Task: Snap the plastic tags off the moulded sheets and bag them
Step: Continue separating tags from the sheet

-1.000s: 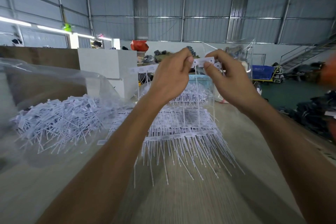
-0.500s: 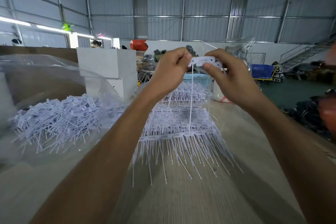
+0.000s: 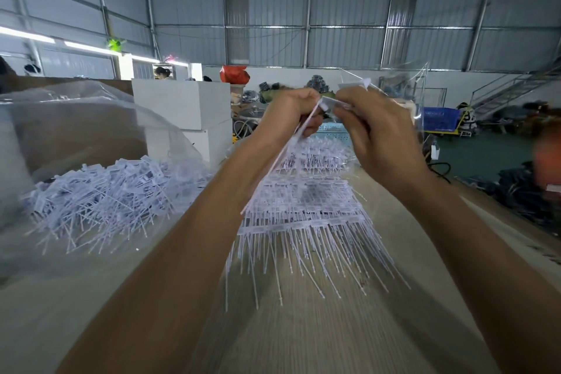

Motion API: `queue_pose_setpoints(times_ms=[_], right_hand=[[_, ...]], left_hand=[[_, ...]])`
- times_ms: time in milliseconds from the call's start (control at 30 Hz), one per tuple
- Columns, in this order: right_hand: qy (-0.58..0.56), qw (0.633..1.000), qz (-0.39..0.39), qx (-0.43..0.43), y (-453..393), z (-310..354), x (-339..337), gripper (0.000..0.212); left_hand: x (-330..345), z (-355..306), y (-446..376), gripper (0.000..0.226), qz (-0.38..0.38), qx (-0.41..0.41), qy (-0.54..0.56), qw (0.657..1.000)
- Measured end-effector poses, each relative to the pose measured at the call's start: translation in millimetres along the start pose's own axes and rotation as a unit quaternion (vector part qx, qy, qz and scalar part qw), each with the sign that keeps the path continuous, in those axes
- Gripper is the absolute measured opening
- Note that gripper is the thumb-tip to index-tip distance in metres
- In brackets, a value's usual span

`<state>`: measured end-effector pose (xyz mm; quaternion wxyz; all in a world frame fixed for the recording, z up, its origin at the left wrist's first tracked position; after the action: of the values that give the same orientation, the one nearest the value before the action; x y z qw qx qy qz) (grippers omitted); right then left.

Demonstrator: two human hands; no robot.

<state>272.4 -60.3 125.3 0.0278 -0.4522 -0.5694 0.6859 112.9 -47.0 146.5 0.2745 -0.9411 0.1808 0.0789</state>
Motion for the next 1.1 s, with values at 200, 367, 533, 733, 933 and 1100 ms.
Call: queue_pose_setpoints(times_ms=[200,367,533,733,933,1100], right_hand=[[-0.136,0.988,0.063,0.041,2,4,5,0.016],[-0.357,0.928,0.033,0.101,-2,8,3,0.019],[-0.390,0.905,0.038,0.168,-6,-2,5,0.019],[-0.334,0.924,0.047,0.179,-6,-8,8,0.019],[-0.458,0.866,0.077,0.185,-6,-5,5,0.015],[-0.429,0.881,0.041,0.197,-5,-12,6,0.016]], left_hand=[[-6,5,7,0.037,-0.045,0.052,-0.205,0.976],[4,5,5,0.031,-0.072,0.095,-0.314,0.942],[7,6,6,0.021,-0.061,0.132,-0.413,0.899],[6,10,6,0.021,-0.054,0.132,-0.442,0.885],[5,9,7,0.019,-0.070,0.122,-0.445,0.884],[8,1,9,0.009,-0.053,0.142,-0.427,0.891]])
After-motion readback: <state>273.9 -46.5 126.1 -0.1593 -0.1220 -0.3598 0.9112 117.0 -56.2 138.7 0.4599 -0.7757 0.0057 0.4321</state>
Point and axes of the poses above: each hand's wrist, its own y-axis away from the middle knuckle, its own x-axis out of the palm, z = x × y, the point moved 2 cm from there along -y, towards the middle knuckle, and after that the axes turned 15 degrees about z, right-handed, at the moved point
